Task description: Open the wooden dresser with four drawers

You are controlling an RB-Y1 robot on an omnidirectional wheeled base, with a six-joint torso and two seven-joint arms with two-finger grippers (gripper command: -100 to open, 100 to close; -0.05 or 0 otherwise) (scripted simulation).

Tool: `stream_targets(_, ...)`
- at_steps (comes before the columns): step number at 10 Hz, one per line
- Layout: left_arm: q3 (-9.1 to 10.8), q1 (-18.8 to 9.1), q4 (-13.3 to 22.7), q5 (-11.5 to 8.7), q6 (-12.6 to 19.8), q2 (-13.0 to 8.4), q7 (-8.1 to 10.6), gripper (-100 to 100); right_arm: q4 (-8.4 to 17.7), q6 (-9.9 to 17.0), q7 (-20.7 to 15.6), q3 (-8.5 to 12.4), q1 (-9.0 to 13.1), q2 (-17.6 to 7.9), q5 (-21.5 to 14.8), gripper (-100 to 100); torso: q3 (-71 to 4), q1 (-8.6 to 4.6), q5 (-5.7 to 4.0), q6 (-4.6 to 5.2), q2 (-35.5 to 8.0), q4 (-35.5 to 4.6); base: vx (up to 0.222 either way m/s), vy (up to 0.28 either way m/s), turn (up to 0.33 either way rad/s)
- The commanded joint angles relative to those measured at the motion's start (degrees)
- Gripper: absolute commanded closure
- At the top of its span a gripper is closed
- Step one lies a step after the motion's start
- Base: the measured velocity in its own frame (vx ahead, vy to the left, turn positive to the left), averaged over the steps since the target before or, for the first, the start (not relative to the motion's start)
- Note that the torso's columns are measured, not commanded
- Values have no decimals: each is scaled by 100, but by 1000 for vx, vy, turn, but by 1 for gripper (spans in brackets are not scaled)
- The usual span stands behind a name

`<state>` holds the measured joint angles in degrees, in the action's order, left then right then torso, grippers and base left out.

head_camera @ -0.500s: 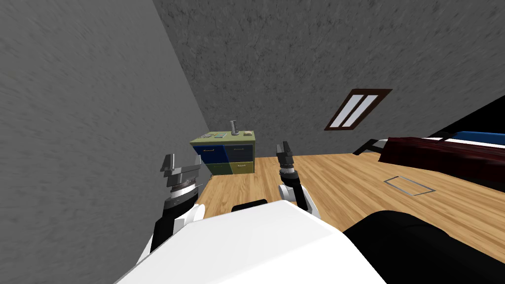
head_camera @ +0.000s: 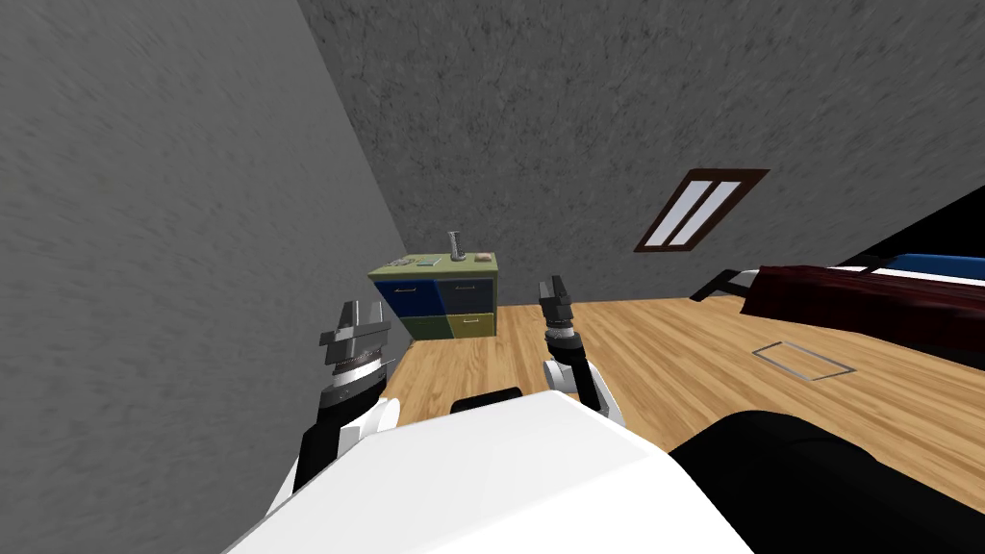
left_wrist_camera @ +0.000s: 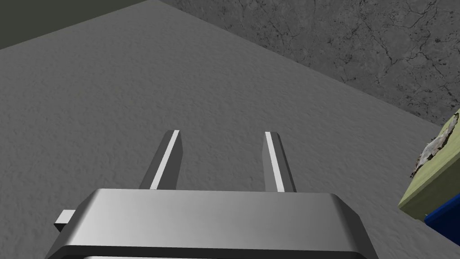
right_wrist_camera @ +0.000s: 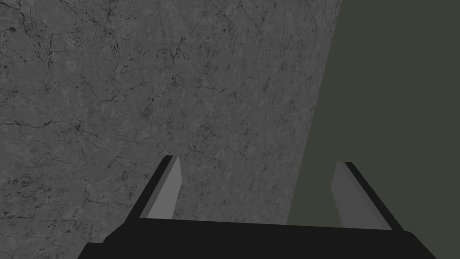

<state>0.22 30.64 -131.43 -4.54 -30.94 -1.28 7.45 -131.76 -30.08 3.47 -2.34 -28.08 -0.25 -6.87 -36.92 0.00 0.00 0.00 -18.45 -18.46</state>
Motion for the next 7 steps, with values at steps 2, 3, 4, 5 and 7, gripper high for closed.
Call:
stream_targets(2, 0, 0, 0, 0, 0, 0, 0, 0, 0, 0, 0, 0, 0, 0, 0, 0, -1689, 0, 0, 0, -847, -846, 0, 0, 0)
stream_targets(3, 0, 0, 0, 0, 0, 0, 0, 0, 0, 0, 0, 0, 0, 0, 0, 0, -2535, 0, 0, 0, -1271, -1269, 0, 0, 0)
stream_targets(4, 0, 0, 0, 0, 0, 0, 0, 0, 0, 0, 0, 0, 0, 0, 0, 0, -3381, 0, 0, 0, -1693, -1692, 0, 0, 0)
stream_targets(5, -3, -26, 55, 5, 17, -177, -4, -100, 0, 0, 0, 0, 0, 0, 0, 0, -4227, 0, 0, 0, -2116, -2114, 26, -3, -12)
stream_targets(7, -9, -80, 174, 15, 54, -392, -13, -100, 2, 0, 0, 0, -1, 0, 0, 0, -4740, 3, 1, 0, -2351, -2356, 57, 3, -22)
